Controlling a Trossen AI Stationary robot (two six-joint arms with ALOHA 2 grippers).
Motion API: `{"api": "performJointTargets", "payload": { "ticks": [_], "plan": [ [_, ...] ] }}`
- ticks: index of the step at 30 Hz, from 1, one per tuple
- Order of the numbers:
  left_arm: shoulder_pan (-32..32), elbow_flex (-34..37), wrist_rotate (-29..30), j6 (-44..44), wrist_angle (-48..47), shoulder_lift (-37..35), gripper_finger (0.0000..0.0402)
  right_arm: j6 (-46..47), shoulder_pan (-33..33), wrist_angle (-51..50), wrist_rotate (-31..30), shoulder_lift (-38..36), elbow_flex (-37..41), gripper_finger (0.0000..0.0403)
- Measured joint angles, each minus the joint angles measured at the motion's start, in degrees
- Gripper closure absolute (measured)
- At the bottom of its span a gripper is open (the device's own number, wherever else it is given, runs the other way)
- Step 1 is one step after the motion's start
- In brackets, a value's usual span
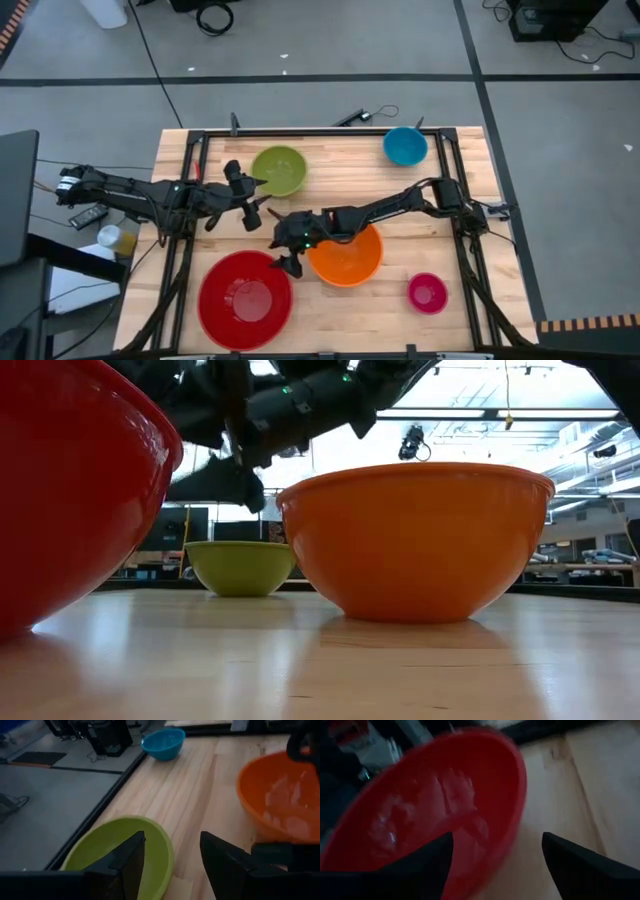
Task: Nest bowls inside each other
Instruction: Move the red bowl to the center of the table
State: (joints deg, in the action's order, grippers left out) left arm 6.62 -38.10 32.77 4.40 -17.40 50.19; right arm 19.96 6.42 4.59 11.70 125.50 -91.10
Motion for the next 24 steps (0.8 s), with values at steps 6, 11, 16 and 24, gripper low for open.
{"api": "performJointTargets", "payload": {
  "ticks": [6,11,16,24],
  "plan": [
    [-0.85,0.01,-0.03,0.42,0.31,1.33,0.0208,-6.0,0.76,0.97,-0.37,1.96,-0.04,0.0111],
    [-1.29,-0.01,-0.04,0.44,-0.25,1.69,0.0208,-6.04,0.62,-0.64,-0.5,2.87,0.07,0.0165],
    [-1.32,0.01,-0.02,0.42,0.0,1.62,0.0208,-5.29,-0.19,-0.96,-0.44,2.42,0.12,0.0243],
    [-1.29,0.01,-0.02,0.4,-0.1,1.62,0.0208,-4.61,-1.39,-4.6,0.52,0.94,0.12,0.0374]
  ]
}}
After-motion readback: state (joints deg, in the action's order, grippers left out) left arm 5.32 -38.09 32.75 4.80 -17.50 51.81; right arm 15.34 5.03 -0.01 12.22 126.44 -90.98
